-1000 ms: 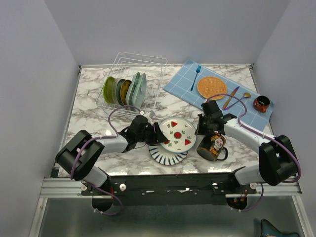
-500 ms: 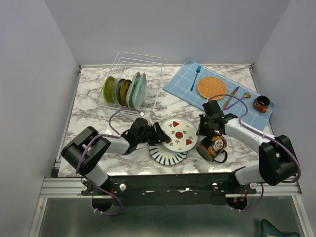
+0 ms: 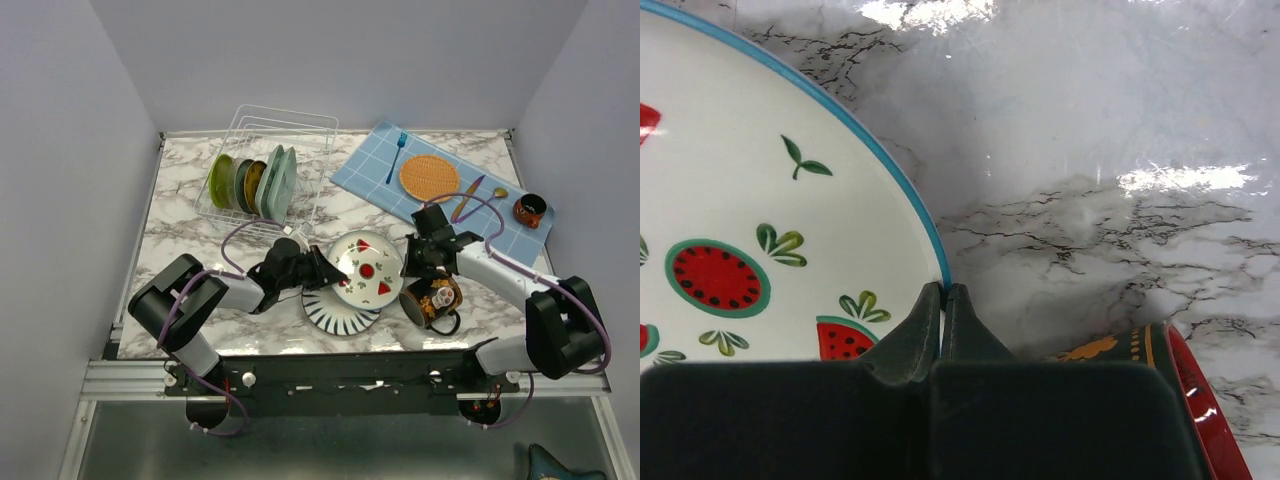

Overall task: Load the plates into the dish rack
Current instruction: Pick up the plate from the corner of the board.

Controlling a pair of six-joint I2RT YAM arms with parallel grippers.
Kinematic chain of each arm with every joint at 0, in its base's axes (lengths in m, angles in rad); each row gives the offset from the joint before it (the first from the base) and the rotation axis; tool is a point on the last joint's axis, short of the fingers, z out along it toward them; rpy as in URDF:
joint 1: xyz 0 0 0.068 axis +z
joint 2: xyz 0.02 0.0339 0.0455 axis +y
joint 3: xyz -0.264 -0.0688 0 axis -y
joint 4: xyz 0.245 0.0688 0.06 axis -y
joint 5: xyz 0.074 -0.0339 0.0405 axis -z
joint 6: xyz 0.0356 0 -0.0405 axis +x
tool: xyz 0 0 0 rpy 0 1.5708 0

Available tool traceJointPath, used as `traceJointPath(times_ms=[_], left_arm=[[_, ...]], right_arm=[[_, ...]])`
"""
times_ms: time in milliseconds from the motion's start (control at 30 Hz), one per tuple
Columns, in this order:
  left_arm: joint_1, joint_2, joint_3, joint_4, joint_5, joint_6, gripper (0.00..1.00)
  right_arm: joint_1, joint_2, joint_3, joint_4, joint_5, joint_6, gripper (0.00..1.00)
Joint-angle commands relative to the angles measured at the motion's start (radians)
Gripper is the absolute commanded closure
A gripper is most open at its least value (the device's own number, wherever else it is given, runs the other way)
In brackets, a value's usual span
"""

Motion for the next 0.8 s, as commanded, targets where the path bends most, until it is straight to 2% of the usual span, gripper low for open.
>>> traceJointPath(times_ms=[0,33,133,233,367,633,767], left_arm=[[-0.031,0.003,0.024,0.069,0.051,0.019,0.86],[-0.031,0.003,0.024,0.068,0.051,0.019,0.92],[-0.033,-0.002,0.027,0.065,0.054,0.022,1.00],[-0.037,-0.010,0.039,0.042,0.053,0.035,1.00],[-0.039,-0.022,0.050,0.025,0.053,0.044,1.00],[-0.045,-0.053,0.056,-0.001,0.051,0.055,1.00],[-0.043,-0.077,0.065,-0.024,0.050,0.062,1.00]], right_arm=[[0.021,-0.021,-0.008,0.053,-0.093,0.016,1.00],[0.021,-0.024,-0.006,0.051,-0.088,0.016,0.99],[0.021,-0.030,-0.006,0.048,-0.079,0.016,0.99],[0.021,-0.036,-0.001,0.044,-0.067,0.016,0.99],[0.021,-0.056,-0.001,0.035,-0.050,0.018,0.93],[0.021,-0.108,0.015,0.005,-0.010,0.018,0.88],[0.021,-0.134,0.025,-0.005,0.001,0.013,0.79]])
